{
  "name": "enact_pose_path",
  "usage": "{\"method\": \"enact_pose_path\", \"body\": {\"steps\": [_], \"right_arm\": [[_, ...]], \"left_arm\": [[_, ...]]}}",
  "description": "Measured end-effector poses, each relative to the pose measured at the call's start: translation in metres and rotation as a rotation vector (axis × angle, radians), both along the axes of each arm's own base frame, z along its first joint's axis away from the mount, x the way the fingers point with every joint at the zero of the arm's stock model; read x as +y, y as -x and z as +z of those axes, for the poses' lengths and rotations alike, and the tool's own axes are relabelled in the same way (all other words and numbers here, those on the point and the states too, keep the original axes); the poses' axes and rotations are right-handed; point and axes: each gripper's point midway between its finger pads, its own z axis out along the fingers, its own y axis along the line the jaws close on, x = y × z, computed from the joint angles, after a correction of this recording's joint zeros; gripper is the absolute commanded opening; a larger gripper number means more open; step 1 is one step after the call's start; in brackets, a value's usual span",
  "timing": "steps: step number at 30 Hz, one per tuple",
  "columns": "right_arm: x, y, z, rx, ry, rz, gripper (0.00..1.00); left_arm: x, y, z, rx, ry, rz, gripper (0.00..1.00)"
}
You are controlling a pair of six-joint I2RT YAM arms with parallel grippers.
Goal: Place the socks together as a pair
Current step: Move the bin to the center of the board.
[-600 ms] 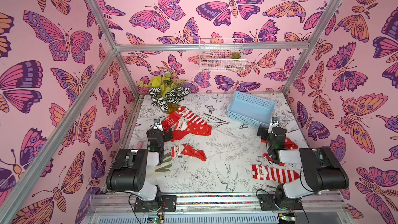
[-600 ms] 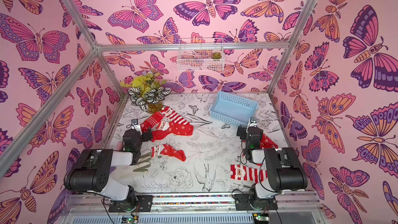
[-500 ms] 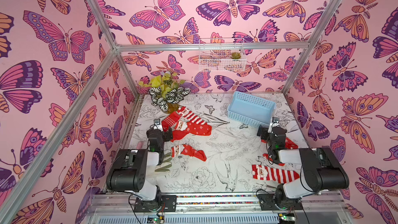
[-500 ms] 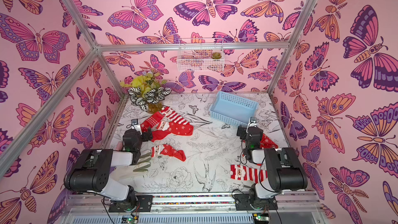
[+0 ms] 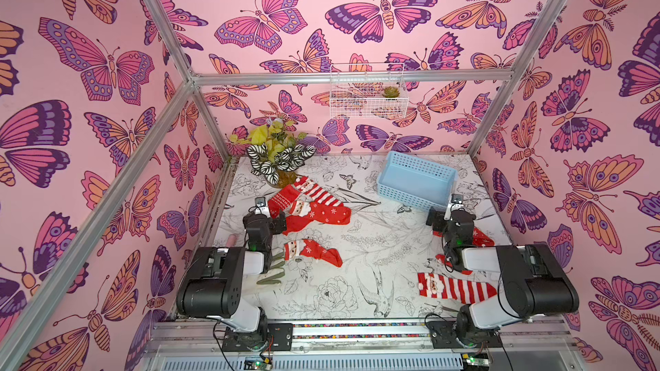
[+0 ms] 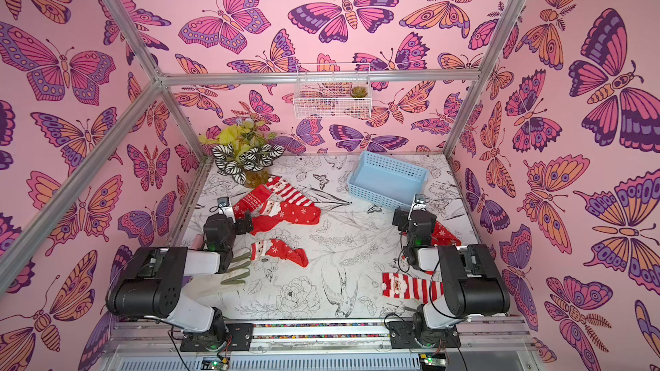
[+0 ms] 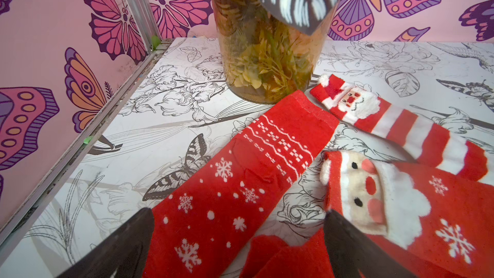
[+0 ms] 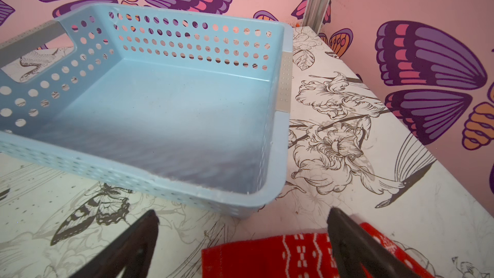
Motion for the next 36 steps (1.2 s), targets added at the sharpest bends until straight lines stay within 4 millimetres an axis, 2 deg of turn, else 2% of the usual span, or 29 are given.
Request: {"method": "enact_pose_path", "body": {"steps": [17, 20, 22, 24, 26, 27, 29, 32, 34, 36], "right_arm": [[0.001, 0.000, 0.000, 0.000, -0.001, 0.005, 0.99], [0.001, 0.001, 0.005, 0.016, 0.005, 0.009, 0.99], [0.000, 0.001, 0.017, 0.048, 0.009, 0.001, 0.99], [-0.001, -0.005, 0.043, 0.039, 0.009, -0.008, 0.99], [-0.002, -0.008, 0.073, 0.004, -0.010, -0.023, 0.99], [-0.004, -0.006, 0.082, -0.001, -0.028, -0.039, 0.99], [-0.009, 0.004, 0.087, 0.024, -0.075, -0.093, 0.99], [-0.021, 0.028, 0.078, 0.102, -0.159, -0.215, 0.99], [-0.025, 0.047, 0.075, 0.134, -0.209, -0.274, 0.99], [-0.028, 0.063, 0.082, 0.120, -0.263, -0.314, 0.99]], "left_arm": [[0.000, 0.000, 0.000, 0.000, 0.000, 0.000, 1.00], [-0.003, 0.000, 0.001, -0.004, -0.004, -0.016, 1.00], [-0.007, 0.005, 0.006, -0.019, -0.016, -0.026, 1.00], [-0.013, 0.018, 0.014, -0.040, -0.031, -0.037, 1.00], [-0.020, 0.030, 0.032, -0.076, -0.022, -0.046, 0.99], [-0.022, 0.034, 0.043, -0.096, -0.012, -0.048, 0.99], [-0.025, 0.041, 0.076, -0.155, 0.010, -0.058, 0.99], [-0.024, 0.055, 0.114, -0.235, 0.110, -0.038, 0.99], [-0.019, 0.066, 0.125, -0.297, 0.222, 0.009, 0.99], [-0.015, 0.078, 0.118, -0.333, 0.327, 0.042, 0.99]]}}
